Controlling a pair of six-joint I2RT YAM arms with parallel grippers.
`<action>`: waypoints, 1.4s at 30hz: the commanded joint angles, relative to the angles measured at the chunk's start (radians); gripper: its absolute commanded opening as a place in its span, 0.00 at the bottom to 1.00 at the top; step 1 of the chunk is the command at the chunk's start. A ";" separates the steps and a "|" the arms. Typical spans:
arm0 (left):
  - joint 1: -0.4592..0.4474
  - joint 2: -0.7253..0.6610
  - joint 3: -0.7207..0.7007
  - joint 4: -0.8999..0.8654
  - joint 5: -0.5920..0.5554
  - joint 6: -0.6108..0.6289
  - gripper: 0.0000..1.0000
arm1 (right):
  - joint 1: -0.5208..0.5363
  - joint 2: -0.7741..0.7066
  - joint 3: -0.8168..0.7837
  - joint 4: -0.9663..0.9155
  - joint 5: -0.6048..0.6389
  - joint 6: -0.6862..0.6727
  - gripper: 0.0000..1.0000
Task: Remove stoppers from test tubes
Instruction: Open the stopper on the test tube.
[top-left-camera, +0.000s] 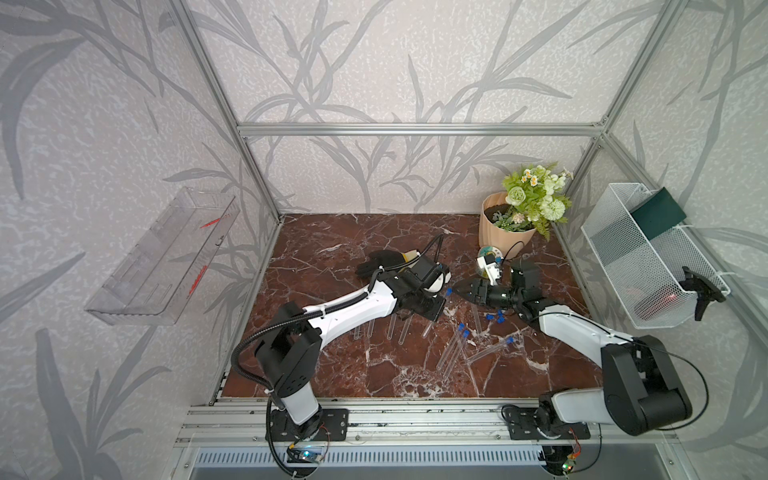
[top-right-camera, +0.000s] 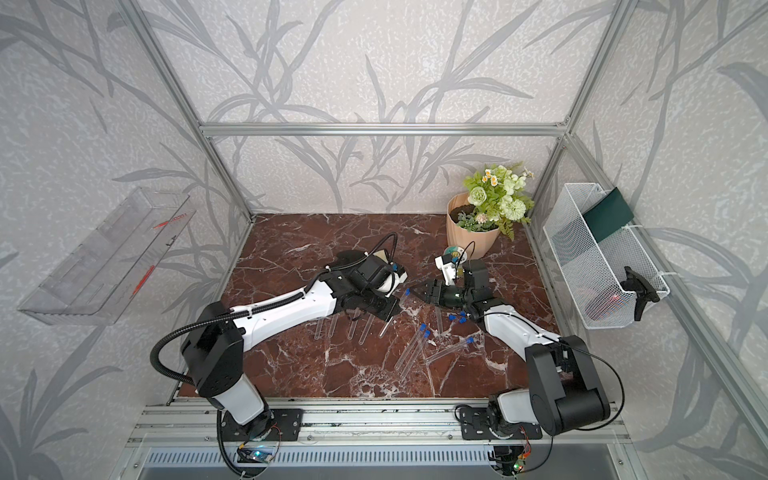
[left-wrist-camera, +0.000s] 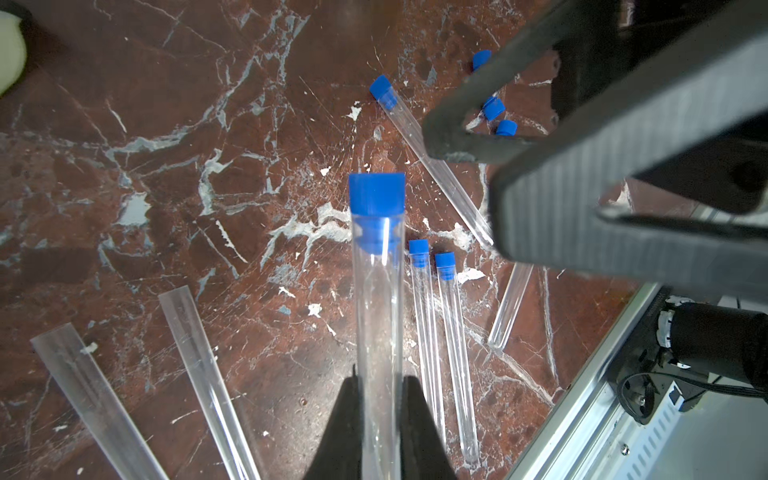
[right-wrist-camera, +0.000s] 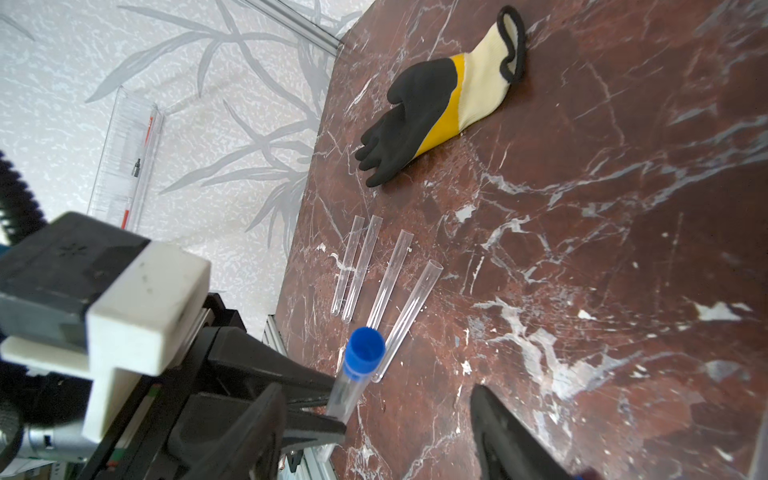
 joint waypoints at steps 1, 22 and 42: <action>0.009 -0.036 -0.015 0.057 0.022 -0.010 0.02 | 0.024 0.035 0.024 0.096 -0.025 0.046 0.69; 0.018 -0.044 -0.026 0.071 0.035 -0.027 0.01 | 0.053 0.095 0.033 0.234 0.002 0.157 0.40; 0.020 -0.046 -0.035 0.071 0.039 -0.027 0.01 | 0.053 0.119 0.047 0.254 0.009 0.173 0.19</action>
